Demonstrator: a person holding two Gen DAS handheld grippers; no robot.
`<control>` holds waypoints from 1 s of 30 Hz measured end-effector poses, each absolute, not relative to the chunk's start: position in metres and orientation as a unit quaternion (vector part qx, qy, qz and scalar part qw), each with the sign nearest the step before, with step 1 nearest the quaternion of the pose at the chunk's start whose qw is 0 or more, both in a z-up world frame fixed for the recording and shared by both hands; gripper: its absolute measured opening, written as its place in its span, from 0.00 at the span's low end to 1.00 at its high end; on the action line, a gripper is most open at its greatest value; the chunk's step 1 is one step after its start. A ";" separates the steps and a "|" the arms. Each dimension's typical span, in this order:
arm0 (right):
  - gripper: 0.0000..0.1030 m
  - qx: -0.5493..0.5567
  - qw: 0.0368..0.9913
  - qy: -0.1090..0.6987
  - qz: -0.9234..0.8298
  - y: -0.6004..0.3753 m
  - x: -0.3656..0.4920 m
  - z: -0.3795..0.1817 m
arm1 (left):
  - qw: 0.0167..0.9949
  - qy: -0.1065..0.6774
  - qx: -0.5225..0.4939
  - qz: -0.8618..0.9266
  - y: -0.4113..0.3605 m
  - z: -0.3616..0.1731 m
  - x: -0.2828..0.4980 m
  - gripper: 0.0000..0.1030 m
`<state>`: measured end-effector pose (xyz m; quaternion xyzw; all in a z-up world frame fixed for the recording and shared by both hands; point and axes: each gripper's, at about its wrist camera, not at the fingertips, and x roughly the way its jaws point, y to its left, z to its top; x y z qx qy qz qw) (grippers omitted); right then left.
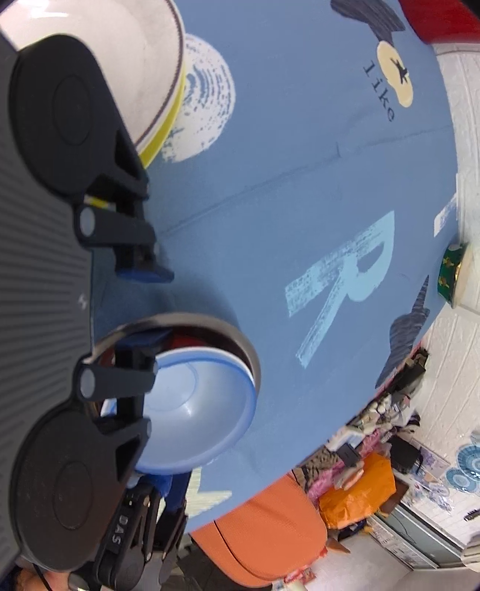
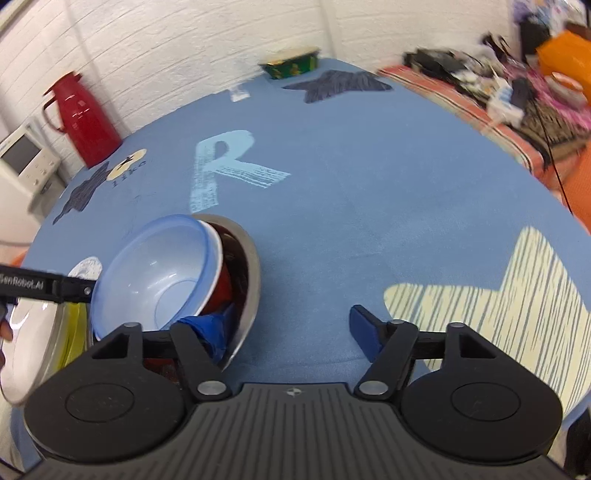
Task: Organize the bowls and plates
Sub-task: 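Lift the nested bowl stack off the table with both tools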
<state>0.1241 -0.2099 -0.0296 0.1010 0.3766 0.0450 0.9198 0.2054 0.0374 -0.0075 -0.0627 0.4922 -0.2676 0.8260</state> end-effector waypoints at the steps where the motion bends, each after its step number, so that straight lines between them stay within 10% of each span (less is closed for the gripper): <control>1: 0.37 0.092 0.922 0.373 0.052 -0.208 0.124 -0.028 | 0.824 0.492 -0.070 -0.273 0.037 -0.007 0.205 0.19; 6: 0.14 0.107 0.918 0.375 0.069 -0.207 0.127 -0.025 | 0.820 0.488 -0.102 -0.279 0.036 -0.007 0.201 0.00; 30: 0.07 0.292 0.854 0.419 0.100 -0.229 0.135 -0.043 | 0.812 0.498 -0.142 -0.268 0.042 -0.011 0.198 0.00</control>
